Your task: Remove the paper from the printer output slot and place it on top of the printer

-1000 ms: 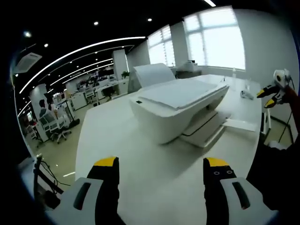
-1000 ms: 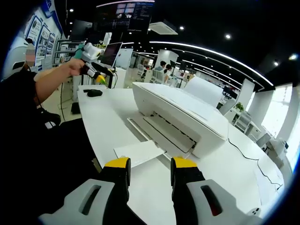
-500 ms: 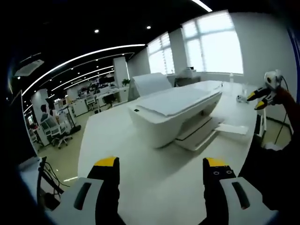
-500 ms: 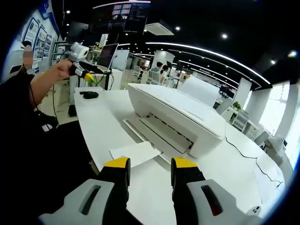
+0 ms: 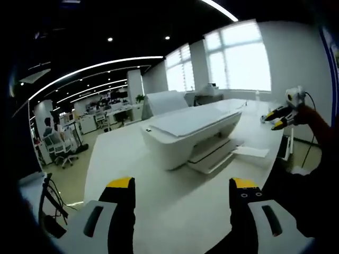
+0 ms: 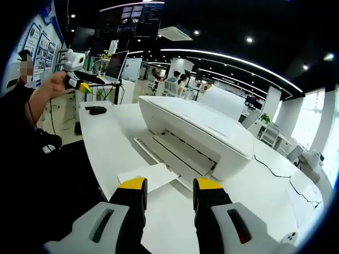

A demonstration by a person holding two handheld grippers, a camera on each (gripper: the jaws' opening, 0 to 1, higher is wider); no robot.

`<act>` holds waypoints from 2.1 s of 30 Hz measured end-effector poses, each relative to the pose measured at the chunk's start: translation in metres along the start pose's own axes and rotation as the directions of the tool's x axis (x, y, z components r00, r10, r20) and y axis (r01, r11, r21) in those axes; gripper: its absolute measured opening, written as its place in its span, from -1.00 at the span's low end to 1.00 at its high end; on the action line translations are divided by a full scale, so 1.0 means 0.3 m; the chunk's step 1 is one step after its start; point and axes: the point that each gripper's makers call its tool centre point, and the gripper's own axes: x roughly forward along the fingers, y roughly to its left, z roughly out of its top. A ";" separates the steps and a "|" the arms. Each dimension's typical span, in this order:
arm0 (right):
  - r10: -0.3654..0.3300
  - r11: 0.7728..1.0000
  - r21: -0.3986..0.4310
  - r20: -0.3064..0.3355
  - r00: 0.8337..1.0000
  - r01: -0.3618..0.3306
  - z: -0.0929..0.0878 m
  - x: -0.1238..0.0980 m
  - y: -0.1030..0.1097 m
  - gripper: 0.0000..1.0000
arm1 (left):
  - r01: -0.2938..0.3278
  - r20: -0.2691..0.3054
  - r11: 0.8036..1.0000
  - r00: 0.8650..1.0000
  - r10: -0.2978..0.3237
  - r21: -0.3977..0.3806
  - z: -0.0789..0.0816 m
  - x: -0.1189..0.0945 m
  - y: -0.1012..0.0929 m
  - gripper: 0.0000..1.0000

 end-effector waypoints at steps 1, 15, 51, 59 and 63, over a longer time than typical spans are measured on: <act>0.000 1.000 0.001 -0.002 1.000 0.000 -0.001 0.004 0.000 -0.40 | -0.003 0.001 1.000 1.000 0.003 -0.002 -0.004 -0.004 0.000 0.50; -0.006 1.000 0.005 -0.013 1.000 0.006 -0.001 0.015 -0.009 -0.40 | -0.017 0.000 1.000 1.000 0.017 -0.024 -0.068 -0.083 -0.050 0.49; -0.003 1.000 0.016 -0.023 1.000 0.003 -0.026 0.019 -0.005 -0.45 | -0.080 -0.056 0.996 0.995 0.077 -0.050 -0.188 -0.225 -0.065 0.47; -0.019 1.000 -0.009 -0.018 1.000 0.019 0.012 -0.001 -0.023 -0.43 | -0.072 -0.059 0.997 0.996 0.071 -0.007 -0.171 -0.246 -0.105 0.46; -0.027 1.000 -0.012 -0.017 0.999 0.027 0.019 -0.003 -0.031 -0.43 | -0.068 -0.049 0.998 0.997 0.067 -0.018 -0.166 -0.238 -0.100 0.46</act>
